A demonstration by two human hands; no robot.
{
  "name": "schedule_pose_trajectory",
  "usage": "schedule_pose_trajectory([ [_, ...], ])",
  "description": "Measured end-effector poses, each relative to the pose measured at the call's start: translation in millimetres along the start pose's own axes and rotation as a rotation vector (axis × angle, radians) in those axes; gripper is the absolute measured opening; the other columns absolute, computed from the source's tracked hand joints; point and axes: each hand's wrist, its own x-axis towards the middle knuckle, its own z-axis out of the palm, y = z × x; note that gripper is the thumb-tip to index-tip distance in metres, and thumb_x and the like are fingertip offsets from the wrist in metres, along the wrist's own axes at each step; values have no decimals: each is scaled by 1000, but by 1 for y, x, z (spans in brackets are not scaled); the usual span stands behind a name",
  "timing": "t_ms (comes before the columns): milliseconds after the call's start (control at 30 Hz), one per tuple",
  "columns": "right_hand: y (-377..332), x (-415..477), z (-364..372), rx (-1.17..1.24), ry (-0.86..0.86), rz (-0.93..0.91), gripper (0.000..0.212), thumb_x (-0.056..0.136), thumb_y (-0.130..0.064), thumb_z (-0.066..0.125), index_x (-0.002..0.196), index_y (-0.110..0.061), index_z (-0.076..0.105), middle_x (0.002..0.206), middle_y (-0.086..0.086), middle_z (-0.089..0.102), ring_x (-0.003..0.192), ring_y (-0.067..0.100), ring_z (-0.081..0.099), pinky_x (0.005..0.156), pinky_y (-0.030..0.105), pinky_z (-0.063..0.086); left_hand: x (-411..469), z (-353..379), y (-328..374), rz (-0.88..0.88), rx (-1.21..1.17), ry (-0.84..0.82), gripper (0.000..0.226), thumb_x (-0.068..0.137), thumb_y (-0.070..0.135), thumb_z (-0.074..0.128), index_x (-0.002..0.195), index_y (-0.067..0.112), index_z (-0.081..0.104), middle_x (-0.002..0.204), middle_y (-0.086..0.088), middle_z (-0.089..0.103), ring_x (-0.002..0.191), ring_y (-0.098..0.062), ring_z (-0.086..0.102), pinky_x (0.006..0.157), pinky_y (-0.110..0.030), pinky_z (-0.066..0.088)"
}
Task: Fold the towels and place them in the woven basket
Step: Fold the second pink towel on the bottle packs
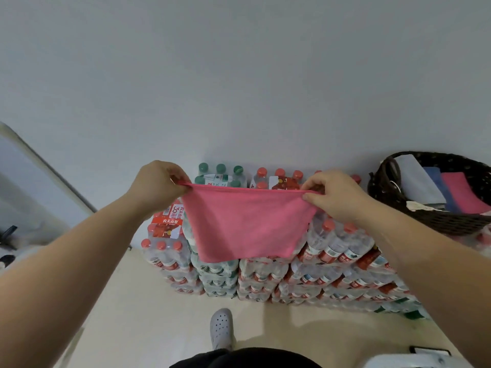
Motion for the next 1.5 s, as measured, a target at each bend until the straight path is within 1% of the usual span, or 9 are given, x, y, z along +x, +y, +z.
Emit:
schedule_pose_trajectory([
  [200, 2, 41, 30, 27, 163, 212, 12, 88, -17, 67, 85, -28, 70, 84, -16, 65, 77, 4, 58, 63, 2, 34, 46, 34, -20, -203, -183, -1, 9, 83, 11, 71, 81, 20, 73, 62, -1, 63, 44, -18, 56, 44, -21, 38],
  [367, -4, 61, 56, 464, 265, 530, 14, 94, -6, 63, 87, -18, 66, 85, 9, 68, 48, 23, 67, 42, 27, 51, 69, 58, -30, -489, -735, -120, 13, 92, -1, 54, 98, 7, 61, 62, -13, 66, 44, -23, 60, 41, -24, 44],
  [500, -6, 69, 63, 253, 327, 556, 15, 87, -10, 69, 82, -24, 71, 79, -5, 70, 57, 16, 68, 57, 32, 56, 85, 70, -29, -523, -915, -197, 9, 100, 2, 49, 102, 10, 53, 76, -18, 71, 49, -23, 65, 38, -24, 47],
  [700, -4, 88, 53, -90, 227, 498, 11, 80, -17, 74, 88, -22, 80, 82, -7, 73, 79, 11, 66, 78, 30, 52, 105, 78, -30, -548, -945, -241, 9, 100, 0, 48, 107, 4, 52, 73, -22, 69, 52, -29, 69, 43, -32, 55],
  [933, 15, 113, 92, 555, 423, 781, 14, 87, 0, 64, 84, -12, 70, 76, 7, 72, 60, 23, 69, 47, 28, 53, 128, 99, -38, -621, -967, -193, 9, 98, 0, 51, 97, 9, 53, 86, -24, 68, 70, -34, 70, 61, -44, 61],
  [1167, 48, 139, 107, 704, 469, 809, 20, 82, 2, 70, 72, -16, 72, 71, 4, 70, 63, 18, 62, 59, 31, 55, 148, 123, -37, -559, -891, -98, 17, 92, -1, 56, 86, 15, 56, 85, -19, 70, 68, -25, 67, 70, -37, 57],
  [1300, 64, 163, 103, 709, 388, 796, 17, 84, -3, 69, 76, -18, 71, 80, 3, 69, 76, 20, 68, 68, 47, 62, 171, 123, -36, -446, -699, -61, 10, 80, 11, 62, 79, 21, 62, 85, -21, 72, 77, -39, 69, 75, -47, 57],
  [1400, 68, 180, 96, 501, 410, 631, 13, 82, -7, 68, 79, -18, 73, 78, -5, 71, 78, 16, 68, 77, 34, 58, 191, 122, -32, -320, -585, -74, 10, 73, 25, 62, 83, 22, 63, 81, -17, 71, 64, -29, 59, 61, -42, 48],
  [1500, 67, 192, 91, 453, 406, 545, 16, 83, -6, 66, 80, -20, 71, 77, -10, 69, 74, 8, 64, 70, 21, 49, 207, 124, -30, -247, -555, -57, 9, 77, 26, 65, 86, 23, 66, 83, -7, 73, 77, -34, 68, 71, -50, 55],
])
